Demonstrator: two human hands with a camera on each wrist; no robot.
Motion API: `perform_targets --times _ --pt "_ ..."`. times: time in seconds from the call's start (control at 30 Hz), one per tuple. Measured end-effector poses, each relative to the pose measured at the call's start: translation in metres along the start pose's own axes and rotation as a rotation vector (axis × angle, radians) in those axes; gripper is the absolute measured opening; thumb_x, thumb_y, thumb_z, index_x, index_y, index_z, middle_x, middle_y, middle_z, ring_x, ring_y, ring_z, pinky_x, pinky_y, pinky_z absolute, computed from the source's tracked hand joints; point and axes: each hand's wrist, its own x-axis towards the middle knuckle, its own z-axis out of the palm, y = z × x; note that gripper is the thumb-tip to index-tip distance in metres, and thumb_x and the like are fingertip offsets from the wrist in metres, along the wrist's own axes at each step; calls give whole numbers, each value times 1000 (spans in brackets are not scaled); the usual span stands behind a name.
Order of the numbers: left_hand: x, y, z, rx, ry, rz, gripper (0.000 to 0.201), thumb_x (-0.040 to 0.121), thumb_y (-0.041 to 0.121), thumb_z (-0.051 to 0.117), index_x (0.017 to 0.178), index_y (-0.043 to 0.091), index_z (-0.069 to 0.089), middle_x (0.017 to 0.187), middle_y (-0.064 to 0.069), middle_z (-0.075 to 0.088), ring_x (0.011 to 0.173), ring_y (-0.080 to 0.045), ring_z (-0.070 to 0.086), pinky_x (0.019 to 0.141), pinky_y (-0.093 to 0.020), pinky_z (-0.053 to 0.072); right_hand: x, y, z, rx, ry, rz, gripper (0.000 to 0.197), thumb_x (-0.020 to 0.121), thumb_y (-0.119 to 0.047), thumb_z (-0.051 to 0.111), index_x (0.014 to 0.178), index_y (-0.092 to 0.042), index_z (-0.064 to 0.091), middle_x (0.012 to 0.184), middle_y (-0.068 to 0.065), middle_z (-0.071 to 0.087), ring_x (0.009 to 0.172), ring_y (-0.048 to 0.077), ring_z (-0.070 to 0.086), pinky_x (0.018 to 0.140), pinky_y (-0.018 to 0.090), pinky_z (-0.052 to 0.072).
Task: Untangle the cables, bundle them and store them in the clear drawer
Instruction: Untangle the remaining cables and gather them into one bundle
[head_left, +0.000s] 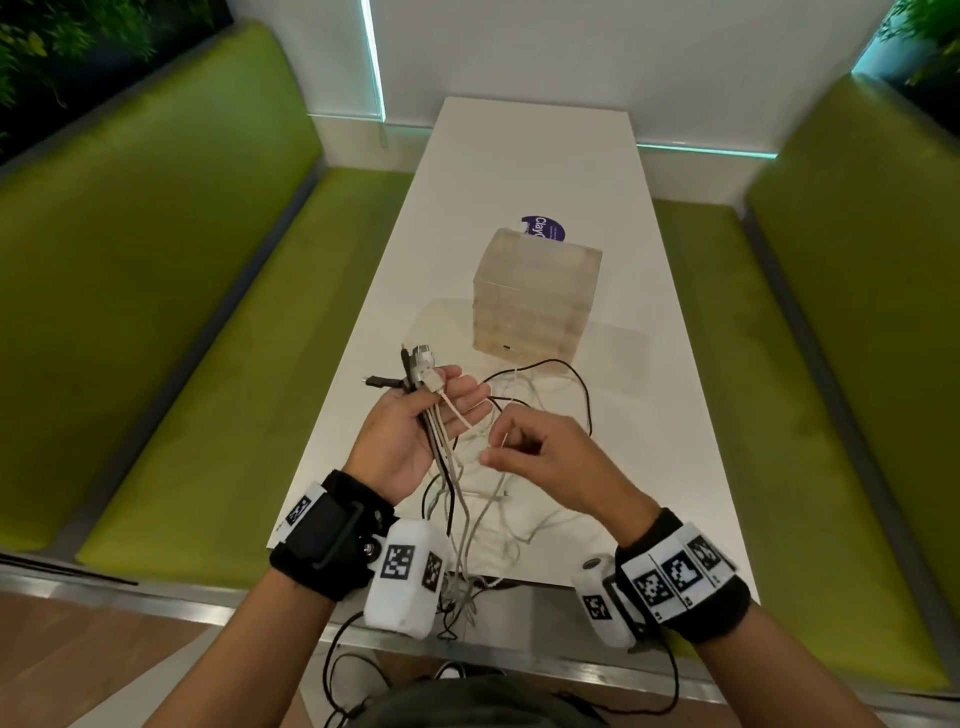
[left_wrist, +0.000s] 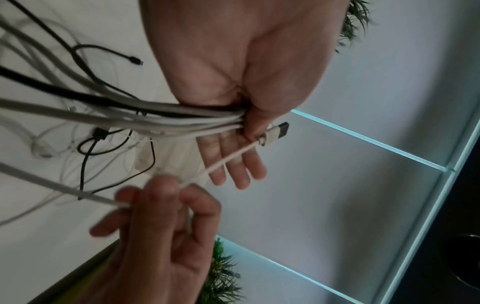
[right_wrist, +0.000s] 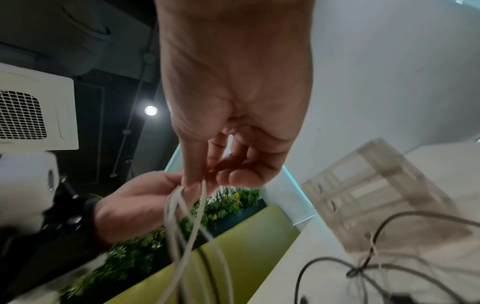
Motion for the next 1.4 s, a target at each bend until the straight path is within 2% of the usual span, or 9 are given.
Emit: perform_targets --times 0.23,0.4,0.6,0.73,0.83,1.0,1.17,1.3,1.4 --pt "3 1 0 -137 74 -96 19 98 10 33 88 9 48 47 8 36 31 -3 27 31 -15 26 1 -13 25 262 -190 63 16 94 -19 57 79 -13 54 62 -2 59 60 14 65 58 21 50" --pt "9 39 -21 -146 100 29 28 98 7 25 81 12 47 43 10 34 27 -3 25 30 -13 17 -9 16 9 -36 -615 201 22 98 -29 48 86 -14 58 60 -2 59 73 15 71 75 25 50" --pt "9 84 -56 -162 158 128 30 102 16 29 80 15 49 45 11 35 30 -5 26 31 -17 19 -32 76 -32 101 -510 431 18 98 -16 46 89 -10 61 70 5 56 81 19 67 83 31 53" --pt "10 74 -48 -109 197 121 27 101 15 31 80 14 48 45 11 35 29 -5 25 32 -14 17 -38 85 -30 -70 -542 331 18 92 -21 59 101 -12 72 95 -9 58 93 -6 55 92 12 41" --pt "13 63 -35 -83 213 121 26 99 11 31 81 12 48 45 10 35 30 -3 24 31 -14 18 -38 86 -9 -174 -611 309 19 84 -23 68 101 -16 75 84 -14 59 85 5 57 83 21 46" --pt "9 52 -22 -70 163 89 15 83 15 40 85 6 51 53 5 35 37 -5 25 35 -18 20 -46 91 35 -219 -716 389 22 83 -15 68 103 -6 70 98 13 73 73 9 65 76 21 54" --pt "4 49 -21 14 146 55 29 87 30 42 88 4 54 58 4 33 41 -7 25 38 -20 20 -44 90 46 -209 -594 410 35 79 -15 73 112 -9 64 93 7 70 83 20 68 72 25 55" --pt "4 41 -21 162 155 54 11 94 13 47 84 9 52 55 6 32 40 -5 25 36 -17 21 -20 77 22 -199 -325 379 17 87 -20 64 102 -12 66 87 6 68 62 14 64 55 24 52" --pt "4 36 -22 221 138 53 19 98 14 46 80 11 50 54 7 34 40 -4 25 37 -17 21 6 79 19 -387 -139 326 16 88 -19 62 103 -14 66 101 4 65 75 12 59 63 20 44"
